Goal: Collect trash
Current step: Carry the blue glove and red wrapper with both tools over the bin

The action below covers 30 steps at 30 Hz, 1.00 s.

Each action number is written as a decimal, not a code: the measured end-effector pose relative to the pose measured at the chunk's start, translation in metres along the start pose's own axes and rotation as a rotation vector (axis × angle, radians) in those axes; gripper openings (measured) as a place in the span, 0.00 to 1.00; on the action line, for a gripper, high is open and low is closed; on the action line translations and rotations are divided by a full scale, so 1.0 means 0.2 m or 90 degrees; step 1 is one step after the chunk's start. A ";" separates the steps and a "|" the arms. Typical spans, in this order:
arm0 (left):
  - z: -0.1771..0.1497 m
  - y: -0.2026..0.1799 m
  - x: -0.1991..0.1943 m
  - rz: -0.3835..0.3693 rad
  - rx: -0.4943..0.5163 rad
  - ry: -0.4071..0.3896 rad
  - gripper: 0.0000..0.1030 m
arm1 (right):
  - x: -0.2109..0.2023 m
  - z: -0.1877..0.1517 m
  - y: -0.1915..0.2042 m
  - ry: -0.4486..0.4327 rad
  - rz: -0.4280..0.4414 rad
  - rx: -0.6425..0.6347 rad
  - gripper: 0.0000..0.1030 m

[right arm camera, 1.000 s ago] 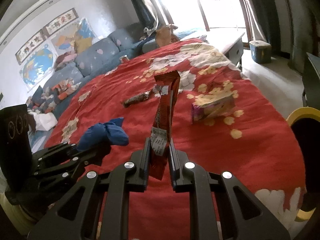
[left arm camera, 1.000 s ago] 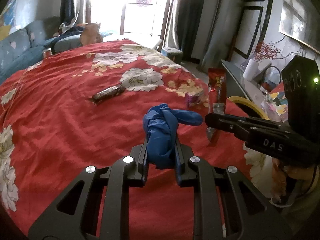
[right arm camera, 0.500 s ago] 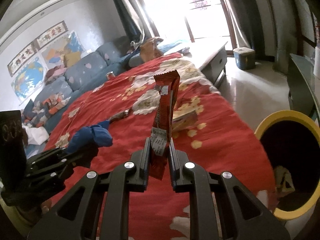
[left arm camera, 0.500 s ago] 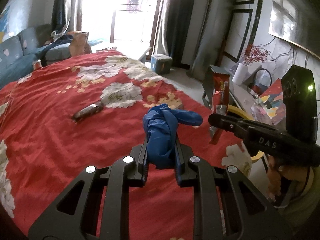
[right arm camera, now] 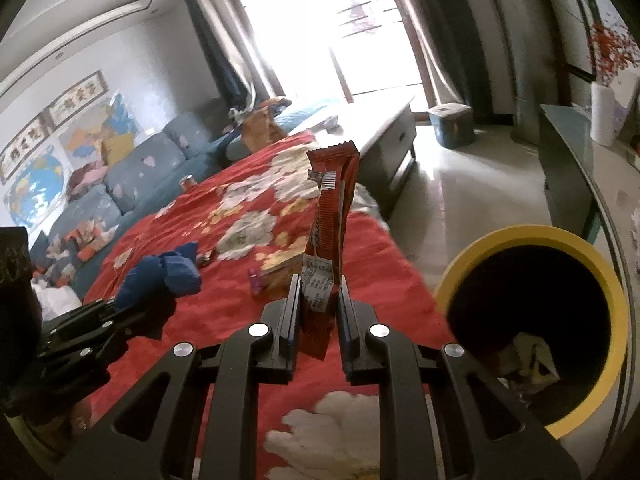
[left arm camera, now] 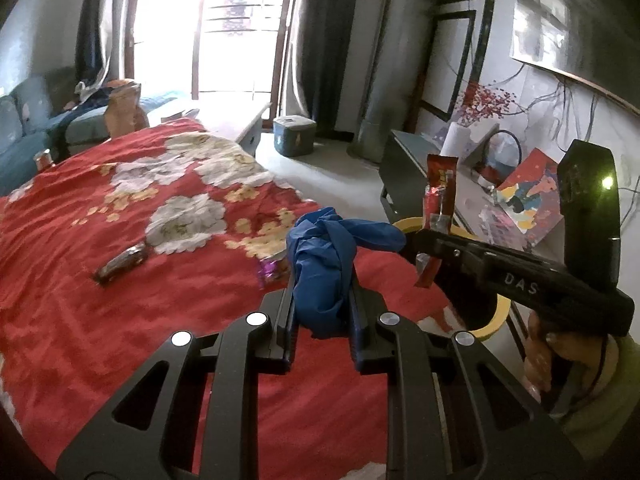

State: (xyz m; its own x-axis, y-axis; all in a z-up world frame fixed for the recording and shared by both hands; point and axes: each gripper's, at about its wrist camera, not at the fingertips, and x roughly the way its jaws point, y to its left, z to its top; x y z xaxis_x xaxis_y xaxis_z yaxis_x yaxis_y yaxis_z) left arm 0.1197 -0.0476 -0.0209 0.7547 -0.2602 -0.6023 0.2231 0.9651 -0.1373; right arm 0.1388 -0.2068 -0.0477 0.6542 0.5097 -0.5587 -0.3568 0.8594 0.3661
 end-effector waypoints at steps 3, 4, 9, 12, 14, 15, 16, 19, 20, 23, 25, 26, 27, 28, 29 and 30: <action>0.01 -0.04 0.03 -0.007 0.006 0.002 0.14 | -0.01 0.01 -0.07 -0.005 -0.011 0.015 0.15; 0.02 -0.05 0.04 -0.009 0.008 0.003 0.14 | -0.02 0.01 -0.09 -0.007 -0.014 0.018 0.15; 0.05 -0.12 0.09 -0.024 0.016 0.006 0.14 | -0.05 0.02 -0.19 -0.020 -0.040 0.035 0.15; 0.08 -0.18 0.12 -0.034 0.026 0.006 0.14 | -0.06 0.02 -0.26 -0.022 -0.055 0.052 0.15; 0.09 -0.21 0.14 -0.039 0.032 0.007 0.14 | -0.06 0.02 -0.31 -0.023 -0.065 0.062 0.15; 0.10 -0.23 0.15 -0.042 0.037 0.009 0.14 | -0.06 0.02 -0.33 -0.024 -0.069 0.066 0.15; 0.10 -0.25 0.16 -0.043 0.040 0.009 0.14 | -0.07 0.02 -0.36 -0.024 -0.073 0.070 0.15; 0.12 -0.31 0.20 -0.052 0.049 0.013 0.14 | -0.08 0.02 -0.42 -0.026 -0.086 0.082 0.15; 0.12 -0.33 0.22 -0.055 0.053 0.014 0.14 | -0.09 0.01 -0.45 -0.026 -0.092 0.088 0.15; 0.13 -0.37 0.26 -0.063 0.061 0.019 0.14 | -0.10 0.00 -0.52 -0.024 -0.106 0.102 0.15; 0.13 -0.40 0.29 -0.068 0.063 0.024 0.14 | -0.11 -0.01 -0.56 -0.023 -0.113 0.110 0.15; 0.13 -0.42 0.31 -0.072 0.064 0.029 0.14 | -0.11 -0.01 -0.59 -0.022 -0.117 0.115 0.15; 0.13 -0.43 0.32 -0.075 0.064 0.032 0.14 | -0.12 -0.02 -0.61 -0.018 -0.119 0.119 0.15; 0.13 -0.44 0.34 -0.078 0.065 0.035 0.14 | -0.12 -0.02 -0.64 -0.016 -0.121 0.122 0.15; 0.13 -0.46 0.35 -0.081 0.066 0.038 0.14 | -0.12 -0.02 -0.66 -0.015 -0.125 0.127 0.15; 0.13 -0.48 0.37 -0.085 0.068 0.042 0.14 | -0.12 -0.03 -0.68 -0.012 -0.126 0.130 0.16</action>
State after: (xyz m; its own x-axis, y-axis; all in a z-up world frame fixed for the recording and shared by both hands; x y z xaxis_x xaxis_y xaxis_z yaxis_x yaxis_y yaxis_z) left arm 0.1705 -0.1596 -0.0313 0.6725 -0.3803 -0.6349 0.3855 0.9123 -0.1382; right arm 0.1679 -0.3359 -0.0886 0.7110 0.3303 -0.6208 -0.0800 0.9151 0.3953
